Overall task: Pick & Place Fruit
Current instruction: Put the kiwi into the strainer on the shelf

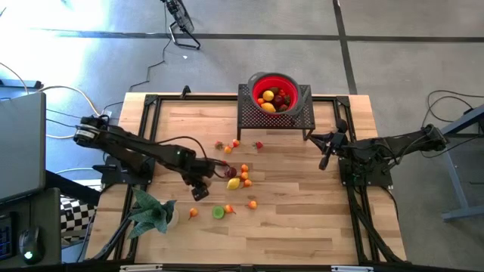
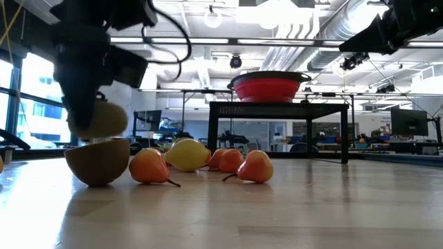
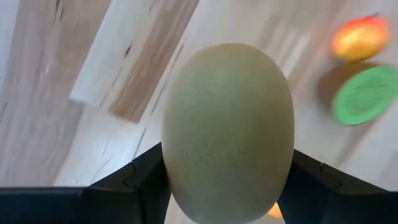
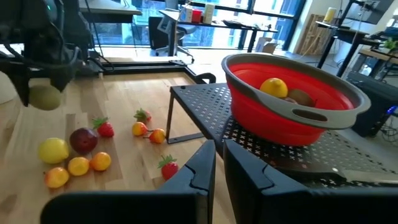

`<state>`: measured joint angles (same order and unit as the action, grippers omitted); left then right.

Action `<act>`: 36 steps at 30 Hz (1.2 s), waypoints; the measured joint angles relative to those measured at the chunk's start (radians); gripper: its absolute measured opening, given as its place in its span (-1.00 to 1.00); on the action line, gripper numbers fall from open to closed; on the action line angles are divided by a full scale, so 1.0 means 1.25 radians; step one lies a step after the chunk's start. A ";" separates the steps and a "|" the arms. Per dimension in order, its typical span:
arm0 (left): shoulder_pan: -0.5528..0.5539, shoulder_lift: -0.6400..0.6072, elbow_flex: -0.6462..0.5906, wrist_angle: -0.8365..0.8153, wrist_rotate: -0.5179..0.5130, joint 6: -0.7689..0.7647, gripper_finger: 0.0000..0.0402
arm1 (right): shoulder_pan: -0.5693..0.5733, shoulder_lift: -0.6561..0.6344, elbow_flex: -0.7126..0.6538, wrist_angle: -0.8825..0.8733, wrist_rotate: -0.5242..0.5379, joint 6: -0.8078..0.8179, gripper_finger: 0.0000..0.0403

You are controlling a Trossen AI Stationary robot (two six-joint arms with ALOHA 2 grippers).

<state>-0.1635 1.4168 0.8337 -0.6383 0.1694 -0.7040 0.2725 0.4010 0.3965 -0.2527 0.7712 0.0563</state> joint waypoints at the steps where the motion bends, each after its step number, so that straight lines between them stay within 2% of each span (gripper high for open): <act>1: 0.000 -0.009 0.000 0.008 0.000 0.000 0.11 | 0.000 0.000 0.000 0.000 0.005 0.000 -0.87; 11: 0.006 -0.081 0.000 0.117 -0.035 0.043 0.11 | 0.000 0.000 0.000 0.000 0.012 0.000 -0.87; 27: 0.143 -0.099 0.004 0.190 -0.017 0.149 0.11 | 0.000 0.000 0.000 -0.004 0.012 0.000 -0.87; 36: 0.181 -0.099 0.095 0.191 -0.046 0.247 0.11 | 0.000 -0.008 0.000 -0.037 0.003 0.042 -0.87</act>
<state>0.0626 1.2930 0.9525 -0.3992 0.1119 -0.3955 0.2726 0.3911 0.3965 -0.2987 0.7753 0.1090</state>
